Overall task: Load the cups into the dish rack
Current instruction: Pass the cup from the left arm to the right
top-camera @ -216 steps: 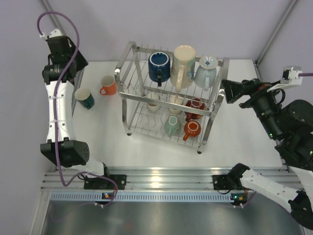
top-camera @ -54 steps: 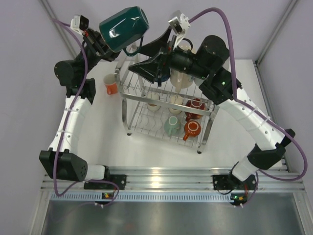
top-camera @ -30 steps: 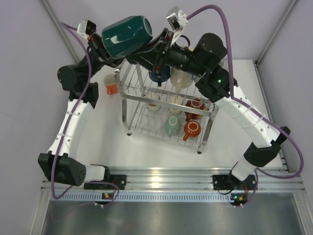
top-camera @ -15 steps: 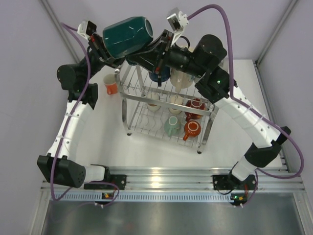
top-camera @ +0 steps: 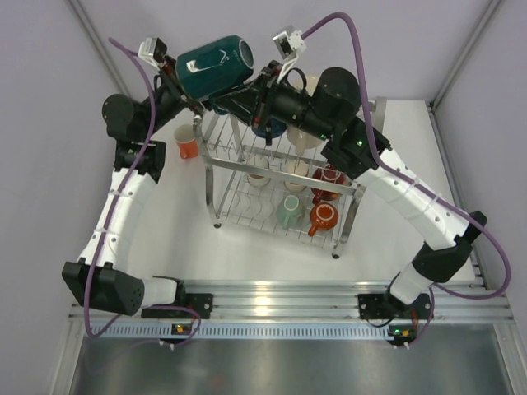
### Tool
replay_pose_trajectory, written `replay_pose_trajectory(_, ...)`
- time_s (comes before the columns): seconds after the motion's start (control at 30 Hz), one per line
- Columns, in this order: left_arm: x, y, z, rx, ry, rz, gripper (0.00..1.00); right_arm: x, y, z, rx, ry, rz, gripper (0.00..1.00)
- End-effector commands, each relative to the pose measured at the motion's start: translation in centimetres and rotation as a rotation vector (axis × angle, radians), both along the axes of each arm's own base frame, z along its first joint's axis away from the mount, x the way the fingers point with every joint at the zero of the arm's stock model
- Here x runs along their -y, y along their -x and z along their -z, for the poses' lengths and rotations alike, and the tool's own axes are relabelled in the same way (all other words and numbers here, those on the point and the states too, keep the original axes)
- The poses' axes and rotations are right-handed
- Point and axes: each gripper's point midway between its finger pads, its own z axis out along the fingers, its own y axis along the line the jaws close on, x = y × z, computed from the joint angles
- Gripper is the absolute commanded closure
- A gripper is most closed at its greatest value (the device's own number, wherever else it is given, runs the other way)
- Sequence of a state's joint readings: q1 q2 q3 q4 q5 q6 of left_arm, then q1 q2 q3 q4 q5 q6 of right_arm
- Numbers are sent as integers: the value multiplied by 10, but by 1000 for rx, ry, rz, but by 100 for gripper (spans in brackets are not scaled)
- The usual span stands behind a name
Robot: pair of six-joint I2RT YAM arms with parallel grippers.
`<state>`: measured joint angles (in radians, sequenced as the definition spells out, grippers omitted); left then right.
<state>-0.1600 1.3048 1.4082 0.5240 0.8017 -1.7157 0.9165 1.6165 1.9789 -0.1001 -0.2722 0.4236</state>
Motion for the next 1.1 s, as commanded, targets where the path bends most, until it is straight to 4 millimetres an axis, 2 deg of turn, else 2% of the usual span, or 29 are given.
replay_pose_trajectory(0.0, -6, 5, -9, 63, -38, -60, 58, 40, 27, -78, 107, -216, 42, 100)
replay_pose_trajectory(0.3, -13, 0, 2, 62, -102, -134, 55, 56, 27, -82, 91, -251, 98, 100)
replay_pose_trajectory(0.5, -12, 8, 5, 65, -106, -110, 53, 65, 28, -88, 105, -267, 118, 100)
replay_pose_trajectory(0.63, -16, 3, 13, 56, -132, -141, 52, 64, 21, -84, 67, -243, 148, 100)
replay_pose_trajectory(0.67, -17, 3, 14, 56, -133, -139, 52, 61, 16, -75, 37, -207, 161, 100)
replay_pose_trajectory(0.77, -24, -5, 21, 42, -177, -192, 52, 63, 12, -73, 24, -193, 200, 100)
replay_pose_trajectory(0.8, -28, -4, 14, 62, -194, -225, 52, 64, 12, -71, 20, -186, 205, 100)
replay_pose_trajectory(0.83, -36, -11, 23, 56, -290, -309, 52, 68, 13, -72, 13, -190, 230, 100)
replay_pose_trajectory(0.9, -40, -13, 24, 41, -304, -333, 52, 69, 13, -74, 10, -193, 236, 100)
replay_pose_trajectory(1.0, -53, -24, 41, -14, -383, -424, 52, 68, 8, -67, -31, -174, 270, 100)
replay_pose_trajectory(1.07, -61, -29, 50, -19, -432, -475, 52, 67, 1, -54, -79, -138, 316, 100)
